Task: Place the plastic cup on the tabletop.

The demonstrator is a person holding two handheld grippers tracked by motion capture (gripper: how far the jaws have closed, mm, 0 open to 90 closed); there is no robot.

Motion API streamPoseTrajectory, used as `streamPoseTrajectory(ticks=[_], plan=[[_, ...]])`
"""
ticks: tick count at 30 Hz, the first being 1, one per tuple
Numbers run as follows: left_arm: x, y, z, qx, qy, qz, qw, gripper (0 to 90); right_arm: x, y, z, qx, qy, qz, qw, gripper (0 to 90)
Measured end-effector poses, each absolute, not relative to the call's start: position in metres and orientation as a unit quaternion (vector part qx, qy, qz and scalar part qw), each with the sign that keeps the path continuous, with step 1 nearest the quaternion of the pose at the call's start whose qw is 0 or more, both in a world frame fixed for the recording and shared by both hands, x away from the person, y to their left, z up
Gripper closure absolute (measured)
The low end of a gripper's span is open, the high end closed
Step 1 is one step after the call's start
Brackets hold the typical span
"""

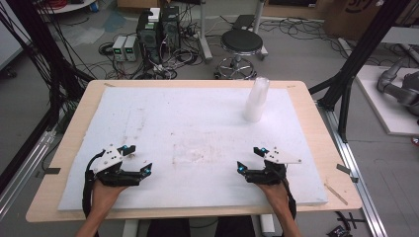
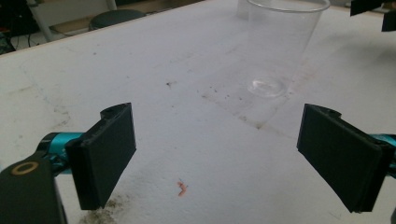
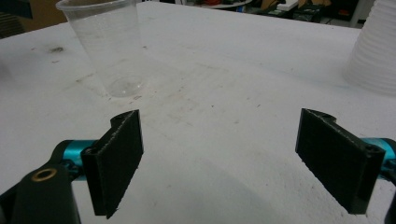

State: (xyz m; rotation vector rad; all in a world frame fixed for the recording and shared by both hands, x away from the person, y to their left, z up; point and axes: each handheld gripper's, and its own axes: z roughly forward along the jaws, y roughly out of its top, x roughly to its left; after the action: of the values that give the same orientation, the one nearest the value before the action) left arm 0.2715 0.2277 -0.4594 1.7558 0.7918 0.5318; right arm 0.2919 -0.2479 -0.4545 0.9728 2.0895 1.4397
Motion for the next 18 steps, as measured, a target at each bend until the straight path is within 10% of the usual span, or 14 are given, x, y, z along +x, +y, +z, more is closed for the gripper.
streamPoseTrajectory(ticks=[18], plan=[[0.272, 0.242, -0.469, 0.720, 0.355, 0.240, 0.546, 11.6, 0.290, -0.248, -0.455, 0.343, 0.751, 0.522, 0.215, 15.1]])
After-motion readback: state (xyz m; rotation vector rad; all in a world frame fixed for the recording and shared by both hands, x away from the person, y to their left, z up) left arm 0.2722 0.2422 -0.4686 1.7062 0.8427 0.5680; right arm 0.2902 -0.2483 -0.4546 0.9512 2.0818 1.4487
